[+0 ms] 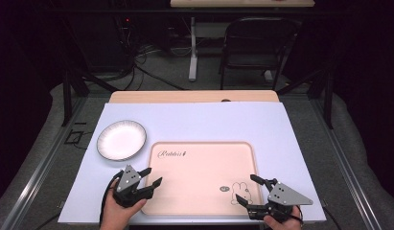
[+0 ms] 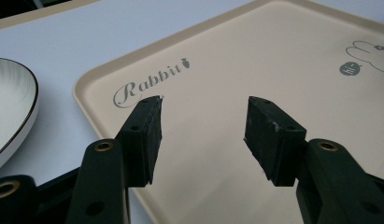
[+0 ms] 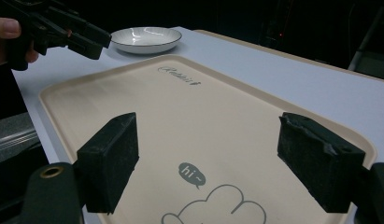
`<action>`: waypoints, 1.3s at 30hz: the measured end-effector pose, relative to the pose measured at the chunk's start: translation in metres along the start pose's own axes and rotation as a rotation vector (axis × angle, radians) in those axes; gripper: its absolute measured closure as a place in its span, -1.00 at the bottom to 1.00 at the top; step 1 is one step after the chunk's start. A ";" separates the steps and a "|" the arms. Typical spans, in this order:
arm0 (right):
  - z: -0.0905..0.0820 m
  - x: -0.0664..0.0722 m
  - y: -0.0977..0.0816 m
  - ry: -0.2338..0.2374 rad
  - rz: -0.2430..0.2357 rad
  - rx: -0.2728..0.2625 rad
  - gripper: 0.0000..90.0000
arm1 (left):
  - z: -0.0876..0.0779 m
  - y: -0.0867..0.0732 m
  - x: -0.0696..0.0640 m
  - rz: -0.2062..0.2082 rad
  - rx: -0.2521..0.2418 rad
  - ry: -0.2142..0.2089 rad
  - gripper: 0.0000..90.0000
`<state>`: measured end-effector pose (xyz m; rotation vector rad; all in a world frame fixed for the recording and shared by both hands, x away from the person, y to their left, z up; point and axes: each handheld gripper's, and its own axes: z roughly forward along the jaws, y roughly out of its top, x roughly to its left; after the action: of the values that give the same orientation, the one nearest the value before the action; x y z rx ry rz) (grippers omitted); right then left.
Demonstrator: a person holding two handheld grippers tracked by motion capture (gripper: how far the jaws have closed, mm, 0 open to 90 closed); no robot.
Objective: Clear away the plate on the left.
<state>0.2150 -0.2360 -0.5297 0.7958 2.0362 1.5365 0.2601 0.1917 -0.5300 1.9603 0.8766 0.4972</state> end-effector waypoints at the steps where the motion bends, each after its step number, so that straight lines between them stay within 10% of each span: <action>1: 0.000 0.000 0.000 0.001 -0.001 0.000 -0.55 | 0.000 0.000 0.000 -0.006 -0.002 0.002 0.01; 26: 0.004 0.004 0.001 0.011 -0.016 0.019 -0.55 | -0.011 0.003 0.015 -0.112 -0.036 -0.012 -0.14; 39: 0.004 0.005 0.000 0.009 -0.018 0.027 -0.55 | -0.011 0.024 0.039 -0.181 0.075 0.072 -0.11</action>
<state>0.2144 -0.2297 -0.5307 0.7802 2.0689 1.5086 0.2880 0.2191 -0.5037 1.9180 1.1211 0.4367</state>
